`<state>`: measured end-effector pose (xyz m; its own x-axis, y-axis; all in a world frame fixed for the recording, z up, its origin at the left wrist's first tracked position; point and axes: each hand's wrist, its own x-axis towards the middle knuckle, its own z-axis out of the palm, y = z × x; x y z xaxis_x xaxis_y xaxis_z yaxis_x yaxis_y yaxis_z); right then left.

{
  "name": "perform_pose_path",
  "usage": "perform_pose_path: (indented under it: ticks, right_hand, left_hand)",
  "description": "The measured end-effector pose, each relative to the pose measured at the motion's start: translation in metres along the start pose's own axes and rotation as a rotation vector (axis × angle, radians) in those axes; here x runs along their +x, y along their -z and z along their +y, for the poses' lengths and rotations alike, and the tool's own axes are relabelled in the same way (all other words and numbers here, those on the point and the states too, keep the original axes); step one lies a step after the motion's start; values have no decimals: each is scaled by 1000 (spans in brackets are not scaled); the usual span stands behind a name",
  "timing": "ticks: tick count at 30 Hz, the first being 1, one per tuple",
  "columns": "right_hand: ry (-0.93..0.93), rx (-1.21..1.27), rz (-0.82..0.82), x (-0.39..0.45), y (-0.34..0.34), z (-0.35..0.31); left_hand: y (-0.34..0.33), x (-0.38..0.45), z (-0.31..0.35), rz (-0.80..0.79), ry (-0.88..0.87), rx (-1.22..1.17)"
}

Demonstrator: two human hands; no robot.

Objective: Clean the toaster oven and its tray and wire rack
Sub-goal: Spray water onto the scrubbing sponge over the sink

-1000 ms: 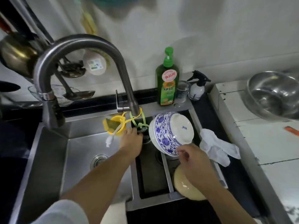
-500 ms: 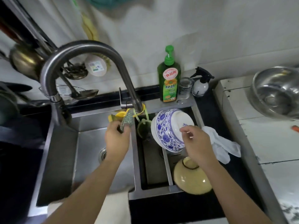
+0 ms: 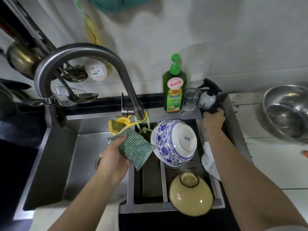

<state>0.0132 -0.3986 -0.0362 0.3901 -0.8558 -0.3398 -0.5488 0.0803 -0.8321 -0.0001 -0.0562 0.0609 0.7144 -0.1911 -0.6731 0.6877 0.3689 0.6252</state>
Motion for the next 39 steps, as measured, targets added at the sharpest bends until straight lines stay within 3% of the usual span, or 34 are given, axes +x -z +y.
perform_pose_path:
  ticks: [9, 14, 22, 25, 31, 36, 39]
  right_hand:
    - [171, -166, 3, 61, -24, -21]
    - [320, -261, 133, 52, -20, -8]
    - [621, 26, 99, -54, 34, -16]
    - [661, 144, -11, -127, 49, -47]
    - [564, 117, -482, -288, 19, -59]
    - [446, -87, -710, -376, -22, -38]
    - [310, -109, -757, -409, -41, -33]
  left_hand:
    - [3, 17, -14, 27, -46, 167]
    - [14, 9, -17, 34, -16, 185]
    - [62, -14, -8, 31, 77, 29]
    - [89, -23, 0, 46, 74, -8]
    - [155, -44, 26, 99, -28, -160]
    - [228, -65, 61, -63, -58, -248]
    - [270, -70, 82, -192, -53, -295]
